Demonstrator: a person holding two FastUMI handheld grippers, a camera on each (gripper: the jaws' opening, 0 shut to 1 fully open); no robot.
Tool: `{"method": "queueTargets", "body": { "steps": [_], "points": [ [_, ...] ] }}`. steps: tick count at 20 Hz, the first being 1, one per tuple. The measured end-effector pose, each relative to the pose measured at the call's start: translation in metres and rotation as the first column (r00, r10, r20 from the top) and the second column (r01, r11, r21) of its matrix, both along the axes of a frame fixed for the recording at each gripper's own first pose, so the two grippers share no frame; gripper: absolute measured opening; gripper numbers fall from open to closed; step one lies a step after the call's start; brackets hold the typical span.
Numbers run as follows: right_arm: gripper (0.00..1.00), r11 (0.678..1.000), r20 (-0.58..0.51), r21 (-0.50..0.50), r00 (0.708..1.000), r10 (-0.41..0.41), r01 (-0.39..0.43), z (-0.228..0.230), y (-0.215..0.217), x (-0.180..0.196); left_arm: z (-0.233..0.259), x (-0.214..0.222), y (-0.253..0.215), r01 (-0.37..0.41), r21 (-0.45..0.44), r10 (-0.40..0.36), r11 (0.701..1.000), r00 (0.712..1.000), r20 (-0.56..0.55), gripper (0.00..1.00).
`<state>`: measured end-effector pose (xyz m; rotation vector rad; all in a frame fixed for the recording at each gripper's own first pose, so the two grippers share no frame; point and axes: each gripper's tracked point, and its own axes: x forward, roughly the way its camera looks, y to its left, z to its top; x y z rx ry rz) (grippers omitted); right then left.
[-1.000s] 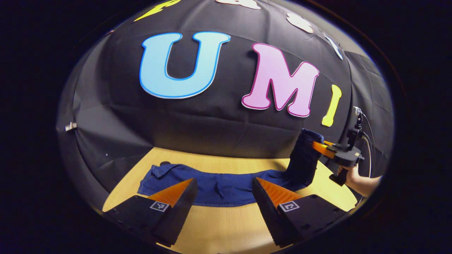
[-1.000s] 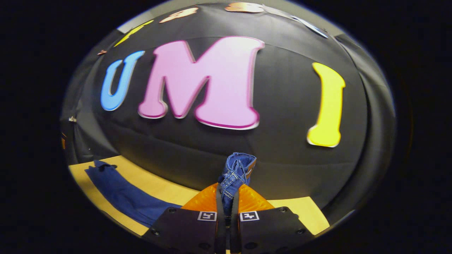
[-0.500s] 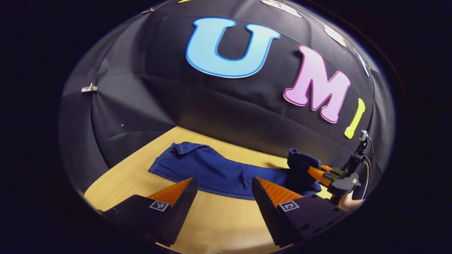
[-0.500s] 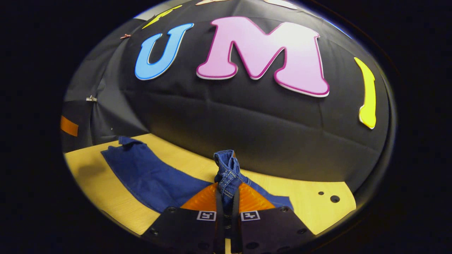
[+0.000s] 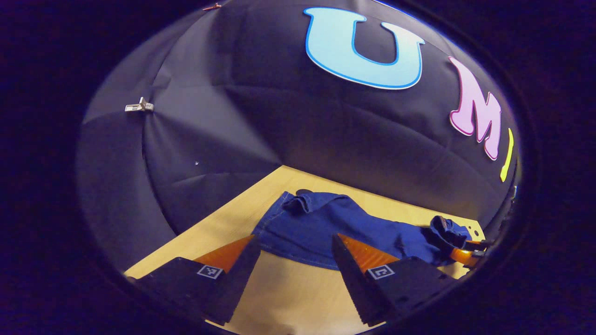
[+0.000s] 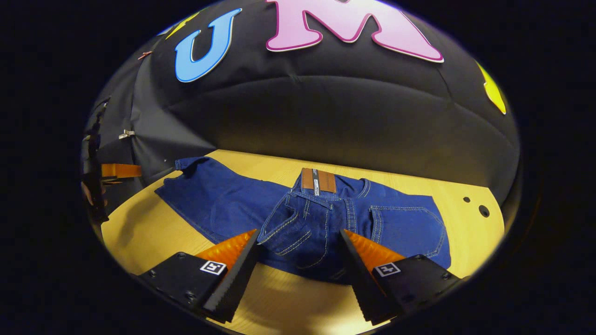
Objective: Grasp the waist and the cuffs of the jeans and fold them to make the two legs overlap; first hold the waist and fold one-third of the jeans toward the cuffs, then hold the cuffs and fold the remaining one-third in the same direction to finish folding.
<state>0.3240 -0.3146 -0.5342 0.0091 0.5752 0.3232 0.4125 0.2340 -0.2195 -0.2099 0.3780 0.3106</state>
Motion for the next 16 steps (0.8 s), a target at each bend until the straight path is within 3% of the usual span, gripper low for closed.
{"method": "queueTargets", "body": {
  "steps": [1, 5, 10, 13, 15, 16],
  "points": [
    [0.95, 1.000, 0.007, -0.002, 1.000, 0.010, -0.010, 0.009, 0.000, -0.006, -0.005, 0.011, 0.012, -0.014, -0.013, 0.014, 1.000, 1.000, -0.015, 0.96],
    [0.99, 1.000, 0.038, -0.009, 0.999, 0.008, -0.008, 0.039, -0.011, -0.019, -0.030, 0.054, 0.049, -0.054, -0.062, 0.051, 0.997, 0.997, -0.058, 1.00],
    [0.99, 0.999, 0.065, -0.010, 0.997, -0.039, 0.040, 0.058, -0.034, -0.025, -0.076, 0.065, 0.069, -0.061, 0.010, 0.061, 0.998, 0.971, -0.233, 0.96],
    [0.99, 0.998, 0.053, -0.044, 0.997, -0.050, 0.052, 0.053, -0.049, -0.028, -0.078, 0.068, 0.066, -0.048, 0.022, 0.052, 0.999, 0.967, -0.248, 0.96],
    [0.99, 0.997, 0.037, -0.043, 0.998, -0.059, 0.060, 0.047, -0.055, -0.033, -0.074, 0.070, 0.059, -0.023, -0.003, 0.022, 1.000, 0.966, -0.256, 0.92],
    [0.99, 0.997, 0.023, -0.043, 0.998, -0.064, 0.065, 0.043, -0.058, -0.037, -0.079, 0.073, 0.054, -0.018, -0.017, 0.013, 1.000, 0.966, -0.256, 0.78]
  ]
}}
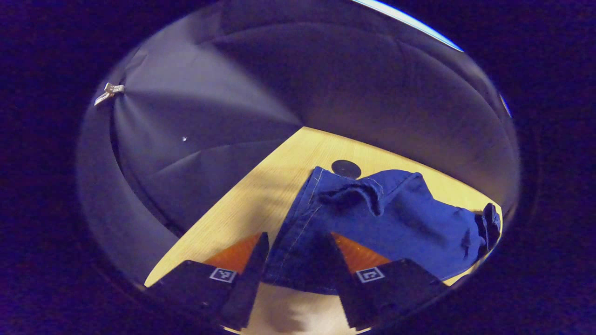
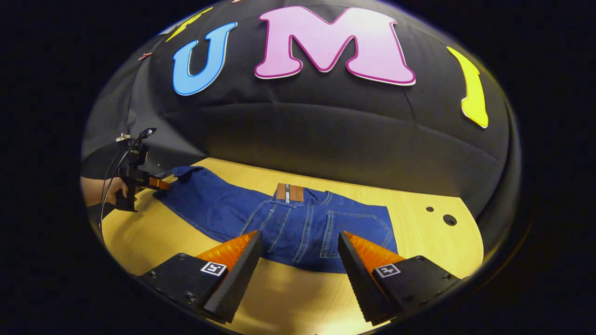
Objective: Grasp the waist and the cuffs of the jeans and fold them to make the two legs overlap; first hold the waist and fold one-third of the jeans toward the cuffs, then hold the cuffs and fold the remaining one-third in the same direction to finish folding.
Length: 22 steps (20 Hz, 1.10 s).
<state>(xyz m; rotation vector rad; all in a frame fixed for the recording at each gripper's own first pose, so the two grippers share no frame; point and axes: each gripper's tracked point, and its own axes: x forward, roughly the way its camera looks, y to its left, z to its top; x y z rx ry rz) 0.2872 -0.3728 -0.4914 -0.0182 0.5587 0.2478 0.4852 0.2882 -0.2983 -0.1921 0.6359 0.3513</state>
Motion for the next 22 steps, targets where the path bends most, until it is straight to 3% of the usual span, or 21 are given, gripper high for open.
{"method": "queueTargets", "body": {
  "steps": [1, 4, 8, 9, 12, 16, 19, 22],
  "points": [
    [0.95, 1.000, -0.013, 0.002, 1.000, -0.004, 0.004, -0.004, -0.003, -0.003, 0.000, 0.001, -0.004, 0.009, -0.006, -0.009, 1.000, 1.000, -0.001, 0.69],
    [0.99, 1.000, -0.047, 0.005, 0.999, -0.019, 0.019, -0.013, -0.011, -0.014, 0.003, 0.006, -0.021, 0.016, -0.125, -0.008, 0.992, 0.998, 0.063, 0.29],
    [0.99, 1.000, -0.063, 0.008, 0.998, -0.029, 0.030, -0.013, -0.016, -0.023, 0.007, 0.008, -0.032, 0.013, -0.263, 0.022, 0.965, 0.991, 0.132, 0.07],
    [0.99, 1.000, -0.062, 0.001, 0.998, -0.030, 0.030, -0.013, -0.020, -0.023, 0.008, 0.009, -0.035, 0.027, -0.296, 0.016, 0.955, 0.990, 0.141, 0.07],
    [0.99, 0.999, -0.052, -0.016, 0.998, -0.040, 0.039, -0.007, -0.033, -0.021, 0.025, 0.013, -0.029, 0.055, -0.226, -0.014, 0.972, 0.984, 0.178, 0.06],
    [0.99, 0.996, -0.015, -0.028, 0.996, -0.086, 0.085, 0.010, -0.063, -0.009, 0.101, -0.008, -0.047, 0.115, -0.153, -0.070, 0.981, 0.959, 0.273, 0.06],
    [0.99, 0.991, 0.001, -0.030, 0.992, -0.128, 0.128, 0.026, -0.088, -0.005, 0.172, -0.032, -0.082, 0.185, -0.161, -0.117, 0.969, 0.925, 0.361, 0.06],
    [0.99, 0.985, 0.033, -0.033, 0.985, -0.167, 0.168, 0.045, -0.113, -0.005, 0.223, -0.040, -0.162, 0.302, -0.123, -0.234, 0.945, 0.890, 0.392, 0.06]
  ]
}}
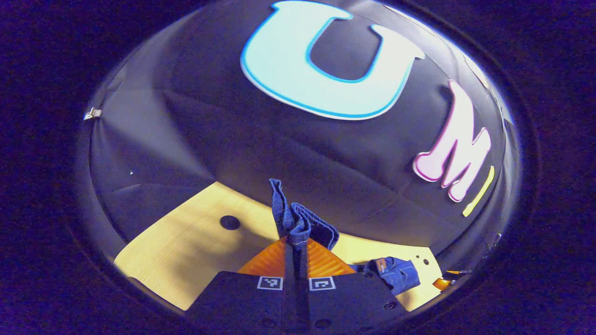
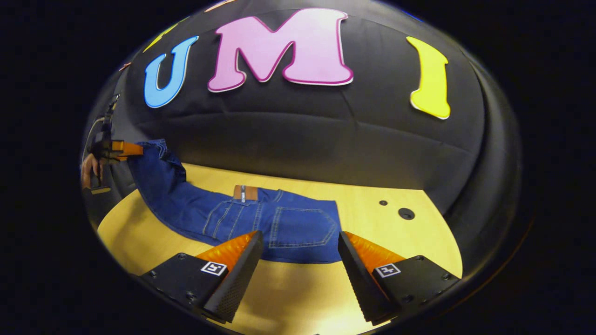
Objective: Grasp the waist and the cuffs of the jeans and fold them to make the two legs overlap; first hold the waist and fold one-third of the jeans toward the cuffs, then hold the cuffs and fold the remaining one-third in the same direction to finish folding.
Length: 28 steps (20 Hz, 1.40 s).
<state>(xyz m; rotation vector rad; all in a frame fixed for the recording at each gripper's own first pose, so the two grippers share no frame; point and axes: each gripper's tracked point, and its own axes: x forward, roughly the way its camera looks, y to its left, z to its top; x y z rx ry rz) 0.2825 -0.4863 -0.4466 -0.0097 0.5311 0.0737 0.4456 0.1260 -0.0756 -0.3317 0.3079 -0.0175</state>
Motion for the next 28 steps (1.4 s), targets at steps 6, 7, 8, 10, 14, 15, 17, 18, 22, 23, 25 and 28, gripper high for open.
{"method": "queueTargets", "body": {
  "steps": [6, 7, 8, 10, 14, 15, 17, 18, 22, 23, 25, 28],
  "points": [
    [0.99, 0.996, 0.057, 0.016, 0.995, -0.085, 0.084, 0.027, -0.049, -0.013, 0.033, 0.035, -0.198, 0.229, 0.020, -0.229, 0.973, 0.973, 0.017, 0.06],
    [0.99, 0.995, 0.057, 0.023, 0.993, -0.100, 0.099, 0.027, -0.058, -0.018, 0.031, 0.038, -0.230, 0.266, 0.013, -0.266, 0.964, 0.964, 0.014, 0.06],
    [0.98, 0.993, 0.058, 0.029, 0.991, -0.117, 0.116, 0.028, -0.068, -0.022, 0.024, 0.039, -0.265, 0.299, 0.005, -0.299, 0.954, 0.954, 0.008, 0.06],
    [0.98, 0.988, 0.050, 0.033, 0.987, -0.150, 0.148, 0.028, -0.086, -0.031, 0.005, 0.040, -0.330, 0.367, -0.023, -0.367, 0.930, 0.930, -0.019, 0.06],
    [0.98, 0.980, 0.037, 0.041, 0.980, -0.195, 0.193, 0.024, -0.114, -0.045, -0.068, 0.053, -0.413, 0.479, -0.047, -0.481, 0.876, 0.870, -0.108, 0.06],
    [0.97, 0.978, 0.034, 0.048, 0.978, -0.204, 0.202, 0.024, -0.118, -0.048, -0.083, 0.052, -0.424, 0.500, -0.050, -0.502, 0.865, 0.856, -0.122, 0.06],
    [0.98, 0.975, 0.064, 0.058, 0.974, -0.217, 0.214, 0.036, -0.123, -0.046, -0.100, 0.053, -0.433, 0.526, -0.053, -0.528, 0.849, 0.838, -0.136, 0.11],
    [0.98, 0.975, 0.076, 0.063, 0.973, -0.219, 0.215, 0.041, -0.123, -0.047, -0.109, 0.050, -0.438, 0.544, -0.060, -0.547, 0.837, 0.827, -0.134, 0.18],
    [0.98, 0.978, 0.077, 0.063, 0.976, -0.206, 0.201, 0.047, -0.120, -0.053, -0.103, 0.035, -0.433, 0.549, -0.050, -0.551, 0.834, 0.828, -0.106, 0.81],
    [0.98, 0.978, 0.080, 0.063, 0.976, -0.202, 0.197, 0.050, -0.117, -0.055, -0.095, 0.032, -0.421, 0.528, -0.021, -0.528, 0.849, 0.845, -0.089, 0.92],
    [0.98, 0.979, 0.088, 0.072, 0.976, -0.199, 0.193, 0.062, -0.111, -0.064, -0.070, 0.017, -0.389, 0.472, 0.050, -0.471, 0.880, 0.882, -0.029, 0.95],
    [0.98, 0.981, 0.132, 0.081, 0.973, -0.187, 0.178, 0.093, -0.097, -0.079, -0.015, -0.030, -0.334, 0.402, 0.222, -0.431, 0.888, 0.897, 0.099, 0.97]
  ]
}}
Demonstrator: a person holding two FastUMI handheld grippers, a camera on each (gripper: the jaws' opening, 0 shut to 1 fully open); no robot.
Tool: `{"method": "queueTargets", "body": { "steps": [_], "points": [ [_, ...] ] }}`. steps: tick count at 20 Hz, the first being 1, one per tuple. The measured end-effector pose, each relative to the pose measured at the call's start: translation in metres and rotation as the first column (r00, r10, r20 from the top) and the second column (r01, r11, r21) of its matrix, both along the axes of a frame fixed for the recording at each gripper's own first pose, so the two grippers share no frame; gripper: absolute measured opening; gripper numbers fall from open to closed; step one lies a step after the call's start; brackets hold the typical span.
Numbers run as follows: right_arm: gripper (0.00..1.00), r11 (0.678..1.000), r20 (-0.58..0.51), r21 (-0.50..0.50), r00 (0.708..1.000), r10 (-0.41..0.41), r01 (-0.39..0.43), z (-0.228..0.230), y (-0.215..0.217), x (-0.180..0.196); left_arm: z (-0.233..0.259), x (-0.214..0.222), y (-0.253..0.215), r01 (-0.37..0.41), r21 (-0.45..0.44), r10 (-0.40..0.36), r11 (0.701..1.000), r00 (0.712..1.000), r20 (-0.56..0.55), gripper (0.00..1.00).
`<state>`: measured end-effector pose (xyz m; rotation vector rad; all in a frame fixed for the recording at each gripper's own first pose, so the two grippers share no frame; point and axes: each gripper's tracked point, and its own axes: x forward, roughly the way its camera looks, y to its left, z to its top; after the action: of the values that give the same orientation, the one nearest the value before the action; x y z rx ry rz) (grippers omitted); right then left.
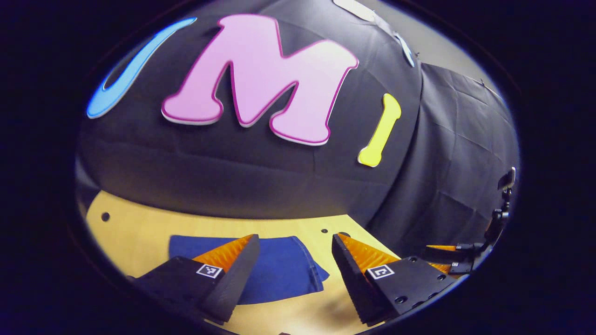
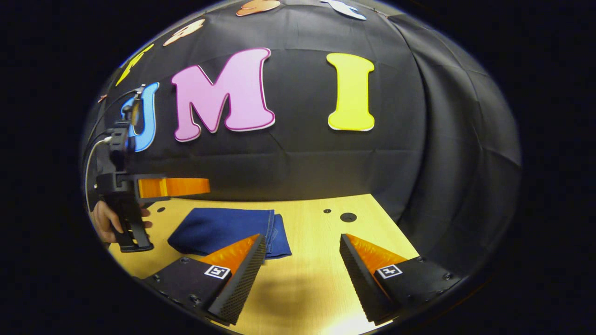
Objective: Grasp the waist and the cuffs of the jeans and fold them to make the two legs overlap; first hold the waist and fold one-third of the jeans toward the cuffs, then hold the cuffs and fold the remaining one-third in the same direction to finish folding.
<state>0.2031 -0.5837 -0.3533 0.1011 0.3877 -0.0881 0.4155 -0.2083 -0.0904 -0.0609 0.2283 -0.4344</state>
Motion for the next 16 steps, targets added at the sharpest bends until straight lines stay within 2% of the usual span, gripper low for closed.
{"method": "queueTargets", "body": {
  "steps": [2, 7, 9, 12, 15, 16],
  "points": [
    [0.98, 1.000, 0.030, 0.005, 1.000, 0.001, -0.002, 0.027, 0.011, -0.012, 0.039, -0.042, 0.028, -0.027, 0.053, 0.022, 0.998, 0.995, 0.097, 0.97],
    [0.97, 0.998, 0.120, 0.042, 0.992, 0.046, -0.051, 0.109, 0.071, -0.062, 0.100, -0.151, 0.095, -0.119, 0.060, 0.107, 0.991, 0.980, 0.169, 0.96],
    [0.97, 0.998, 0.170, 0.012, 0.983, 0.066, -0.069, 0.139, 0.092, -0.084, 0.112, -0.196, 0.112, -0.138, 0.036, 0.130, 0.990, 0.975, 0.179, 0.96],
    [0.97, 0.994, 0.238, -0.035, 0.965, 0.107, -0.102, 0.176, 0.125, -0.114, 0.115, -0.240, 0.135, -0.162, 0.026, 0.154, 0.986, 0.970, 0.188, 0.96],
    [0.97, 0.990, 0.250, -0.063, 0.959, 0.136, -0.124, 0.189, 0.150, -0.141, 0.116, -0.274, 0.150, -0.178, 0.025, 0.170, 0.984, 0.968, 0.187, 0.96],
    [0.97, 0.992, 0.241, -0.067, 0.963, 0.119, -0.106, 0.185, 0.151, -0.153, 0.117, -0.284, 0.157, -0.187, 0.043, 0.175, 0.981, 0.964, 0.200, 0.96]
  ]
}}
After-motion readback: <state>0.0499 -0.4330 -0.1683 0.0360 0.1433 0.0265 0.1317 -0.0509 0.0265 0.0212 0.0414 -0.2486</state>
